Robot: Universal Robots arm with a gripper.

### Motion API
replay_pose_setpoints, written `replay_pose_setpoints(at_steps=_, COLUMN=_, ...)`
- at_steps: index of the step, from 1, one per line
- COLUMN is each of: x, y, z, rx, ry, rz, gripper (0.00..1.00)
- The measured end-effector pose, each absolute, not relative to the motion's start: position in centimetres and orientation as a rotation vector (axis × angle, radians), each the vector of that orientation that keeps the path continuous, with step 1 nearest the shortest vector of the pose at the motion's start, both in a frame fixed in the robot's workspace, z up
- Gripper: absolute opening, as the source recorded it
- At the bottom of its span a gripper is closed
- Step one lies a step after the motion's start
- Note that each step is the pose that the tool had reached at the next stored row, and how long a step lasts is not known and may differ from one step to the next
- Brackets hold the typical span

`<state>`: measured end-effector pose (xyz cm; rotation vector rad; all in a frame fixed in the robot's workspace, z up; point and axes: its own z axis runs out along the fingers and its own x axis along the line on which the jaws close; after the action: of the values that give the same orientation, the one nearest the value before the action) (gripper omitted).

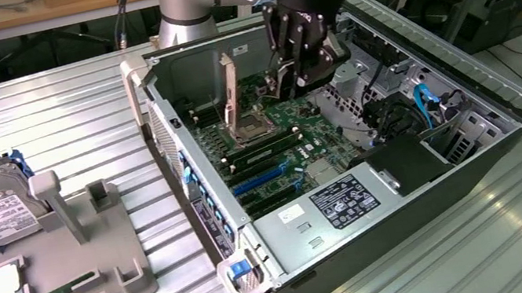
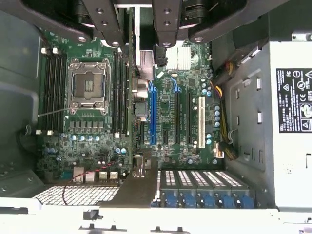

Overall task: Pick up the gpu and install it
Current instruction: 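Insert the gpu into the slot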

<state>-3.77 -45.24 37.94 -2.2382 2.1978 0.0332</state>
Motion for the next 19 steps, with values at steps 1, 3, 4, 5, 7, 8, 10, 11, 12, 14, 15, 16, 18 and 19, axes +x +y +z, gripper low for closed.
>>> replay_pose_setpoints(at_steps=1, x=-3.77, y=-45.24, z=37.87, rx=-2.238, ry=2.198, rz=0.033, gripper=0.28)
replay_pose_setpoints(at_steps=3, x=-3.79, y=-45.24, z=37.77, rx=-2.239, ry=2.197, rz=0.033, gripper=0.28)
replay_pose_setpoints(at_steps=4, x=-3.79, y=-45.24, z=37.72, rx=-2.24, ry=2.196, rz=0.033, gripper=0.28)
replay_pose_setpoints(at_steps=5, x=-3.8, y=-45.24, z=37.68, rx=-2.241, ry=2.195, rz=0.033, gripper=0.28)
replay_pose_setpoints(at_steps=7, x=-3.8, y=-45.23, z=37.61, rx=-2.244, ry=2.193, rz=0.033, gripper=0.28)
replay_pose_setpoints(at_steps=8, x=-3.81, y=-45.18, z=37.58, rx=-2.246, ry=2.19, rz=0.033, gripper=0.28)
replay_pose_setpoints(at_steps=10, x=-3.8, y=-45.06, z=37.55, rx=-2.254, ry=2.182, rz=0.033, gripper=0.28)
replay_pose_setpoints(at_steps=11, x=-3.8, y=-45.05, z=37.53, rx=-2.258, ry=2.178, rz=0.033, gripper=0.28)
replay_pose_setpoints(at_steps=12, x=-3.8, y=-45.04, z=37.51, rx=-2.262, ry=2.174, rz=0.033, gripper=0.28)
replay_pose_setpoints(at_steps=14, x=-3.8, y=-45.03, z=37.48, rx=-2.269, ry=2.167, rz=0.033, gripper=0.28)
replay_pose_setpoints(at_steps=15, x=-3.8, y=-45.02, z=37.45, rx=-2.272, ry=2.164, rz=0.033, gripper=0.28)
replay_pose_setpoints(at_steps=16, x=-3.8, y=-45.02, z=37.4, rx=-2.275, ry=2.161, rz=0.033, gripper=0.28)
replay_pose_setpoints(at_steps=18, x=-3.81, y=-45.03, z=37.34, rx=-2.278, ry=2.158, rz=0.033, gripper=0.28)
replay_pose_setpoints(at_steps=19, x=-3.81, y=-45.02, z=37.31, rx=-2.279, ry=2.156, rz=0.033, gripper=0.28)
